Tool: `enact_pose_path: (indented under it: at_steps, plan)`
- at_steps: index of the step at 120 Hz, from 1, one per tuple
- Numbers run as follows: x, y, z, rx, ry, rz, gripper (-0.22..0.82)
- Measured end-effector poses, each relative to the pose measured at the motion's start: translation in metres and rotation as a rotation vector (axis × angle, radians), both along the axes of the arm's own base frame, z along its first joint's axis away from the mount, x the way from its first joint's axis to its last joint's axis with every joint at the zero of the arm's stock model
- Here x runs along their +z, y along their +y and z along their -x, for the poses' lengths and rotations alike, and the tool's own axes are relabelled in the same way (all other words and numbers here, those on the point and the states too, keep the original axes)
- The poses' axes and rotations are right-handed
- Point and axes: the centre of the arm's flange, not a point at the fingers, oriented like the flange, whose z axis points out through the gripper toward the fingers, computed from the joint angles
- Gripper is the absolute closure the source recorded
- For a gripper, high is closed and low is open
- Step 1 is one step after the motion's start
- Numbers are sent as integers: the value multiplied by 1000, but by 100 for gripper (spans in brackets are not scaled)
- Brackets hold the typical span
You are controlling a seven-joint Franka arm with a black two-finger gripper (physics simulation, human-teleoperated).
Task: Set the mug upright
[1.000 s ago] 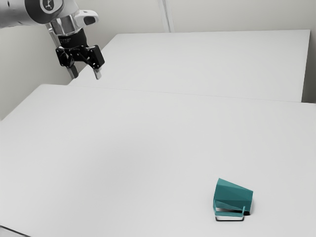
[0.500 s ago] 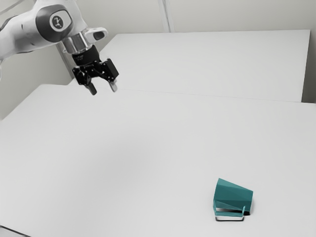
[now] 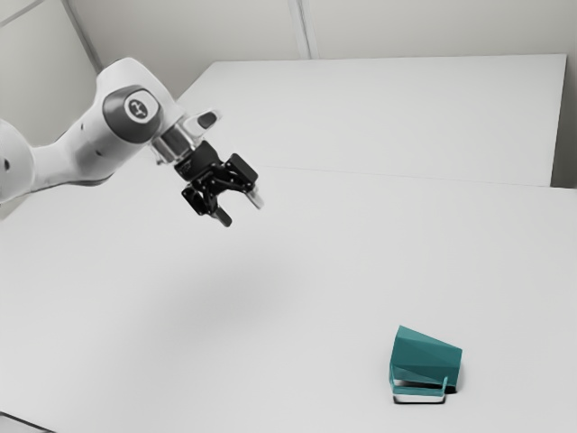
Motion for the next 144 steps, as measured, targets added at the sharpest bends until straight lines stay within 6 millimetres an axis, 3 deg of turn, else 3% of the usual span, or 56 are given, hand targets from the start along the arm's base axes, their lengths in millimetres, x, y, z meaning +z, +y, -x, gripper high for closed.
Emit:
enact_pose_path:
  at_steps: [23, 45, 64, 79, 91, 128, 144]
  plan:
    - [-37, -10, 6, 29, -39, 113, 3]
    - [-60, -28, 10, 8, -75, 166, 3]
    - [-78, -74, 23, -73, -94, 198, 3]
    - [-101, -118, 46, -137, -83, 238, 3]
    - [-113, -140, 61, -163, -83, 269, 3]
    - [-129, -150, 72, -155, -122, 333, 3]
    - [-133, -167, 80, -176, -136, 358, 3]
